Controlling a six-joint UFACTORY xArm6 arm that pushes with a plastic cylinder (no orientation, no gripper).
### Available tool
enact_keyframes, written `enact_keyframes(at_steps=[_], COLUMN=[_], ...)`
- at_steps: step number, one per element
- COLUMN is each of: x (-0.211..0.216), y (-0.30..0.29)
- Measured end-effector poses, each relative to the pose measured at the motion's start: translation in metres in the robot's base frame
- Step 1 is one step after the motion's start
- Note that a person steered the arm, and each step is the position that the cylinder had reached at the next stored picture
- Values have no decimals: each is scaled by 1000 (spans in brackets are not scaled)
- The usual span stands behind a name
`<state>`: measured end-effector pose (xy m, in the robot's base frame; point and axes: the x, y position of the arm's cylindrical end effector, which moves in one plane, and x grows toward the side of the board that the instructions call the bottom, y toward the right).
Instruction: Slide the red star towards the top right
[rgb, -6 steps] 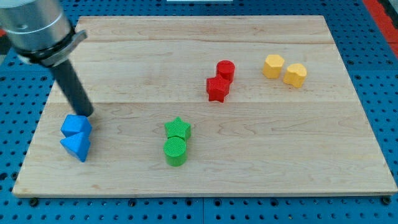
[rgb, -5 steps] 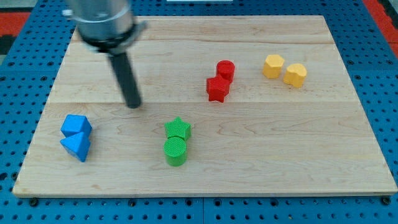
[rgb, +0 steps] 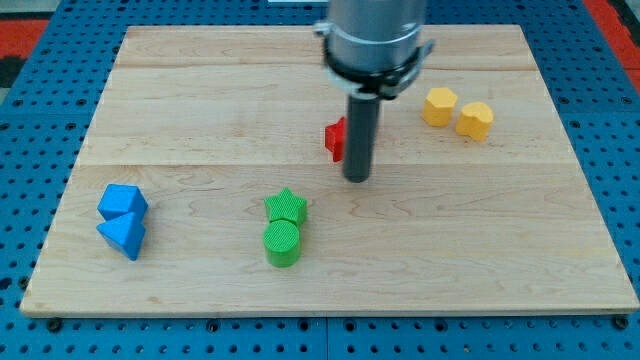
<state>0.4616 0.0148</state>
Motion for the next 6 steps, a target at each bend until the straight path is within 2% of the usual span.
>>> enact_keyframes(at_steps=[1, 2, 4, 6], x=[-27, -29, -92, -140], y=[-14, 40, 20, 62])
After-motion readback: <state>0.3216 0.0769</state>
